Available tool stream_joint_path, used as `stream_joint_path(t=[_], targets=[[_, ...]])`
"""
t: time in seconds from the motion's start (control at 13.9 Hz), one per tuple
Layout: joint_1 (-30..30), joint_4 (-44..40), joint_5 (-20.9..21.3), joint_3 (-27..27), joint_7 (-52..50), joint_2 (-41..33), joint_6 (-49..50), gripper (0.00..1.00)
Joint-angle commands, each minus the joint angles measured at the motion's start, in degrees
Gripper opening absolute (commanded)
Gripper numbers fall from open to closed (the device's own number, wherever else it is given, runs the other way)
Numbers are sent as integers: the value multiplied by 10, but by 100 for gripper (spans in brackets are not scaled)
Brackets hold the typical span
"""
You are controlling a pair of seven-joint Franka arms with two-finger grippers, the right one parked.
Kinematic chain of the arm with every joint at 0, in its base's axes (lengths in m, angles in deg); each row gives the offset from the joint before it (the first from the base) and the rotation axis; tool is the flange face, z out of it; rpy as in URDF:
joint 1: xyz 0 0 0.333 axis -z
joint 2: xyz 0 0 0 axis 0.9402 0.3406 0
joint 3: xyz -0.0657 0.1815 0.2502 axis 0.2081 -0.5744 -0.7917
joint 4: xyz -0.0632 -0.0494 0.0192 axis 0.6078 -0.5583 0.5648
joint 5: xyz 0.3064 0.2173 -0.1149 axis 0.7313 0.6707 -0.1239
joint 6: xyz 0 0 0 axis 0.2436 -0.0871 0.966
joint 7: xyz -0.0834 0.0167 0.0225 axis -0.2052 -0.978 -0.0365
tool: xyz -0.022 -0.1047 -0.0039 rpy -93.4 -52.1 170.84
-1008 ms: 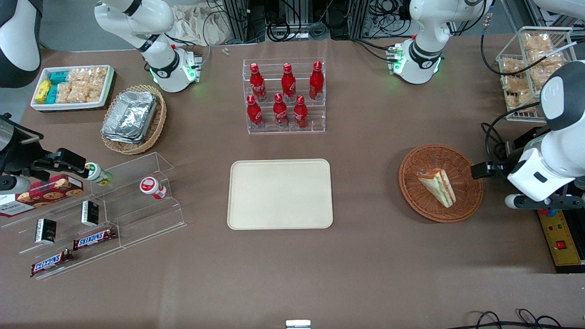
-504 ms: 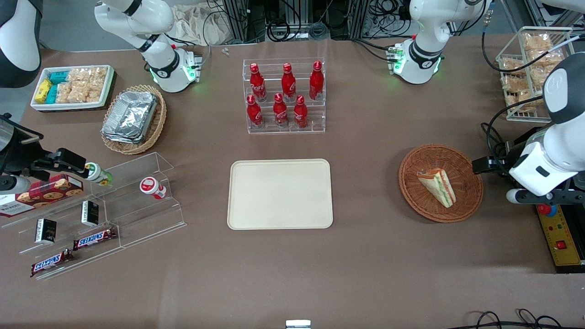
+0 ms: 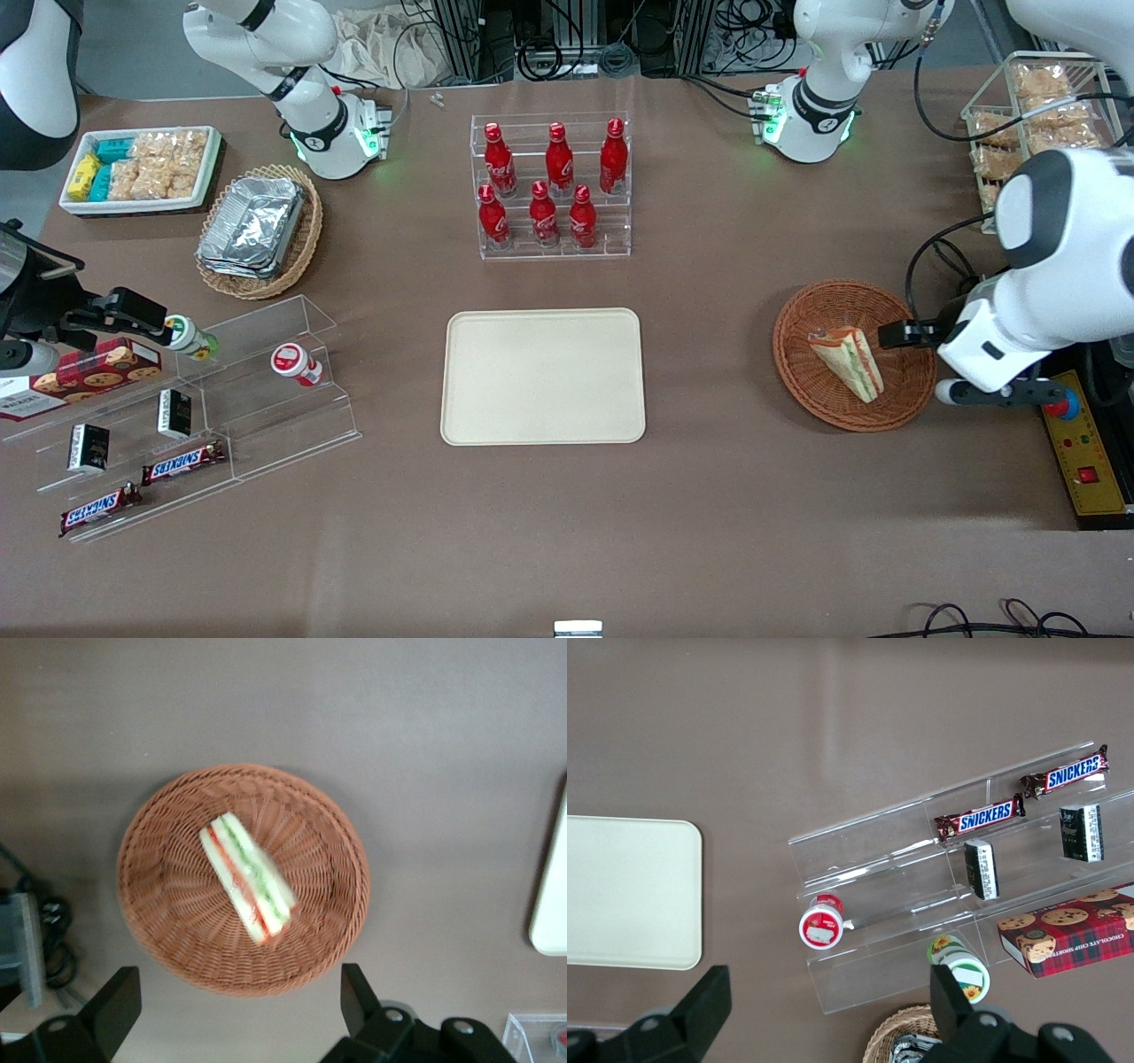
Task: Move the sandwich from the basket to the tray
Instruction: 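Lower the open left gripper over the wrapped sandwich in the basket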
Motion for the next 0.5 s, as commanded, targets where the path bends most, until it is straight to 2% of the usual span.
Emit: stream_joint_path(t=[0.0, 0.43], targets=[[3, 80, -5, 3, -57, -32, -59, 100], [9, 169, -4, 8, -142, -15, -168, 100]])
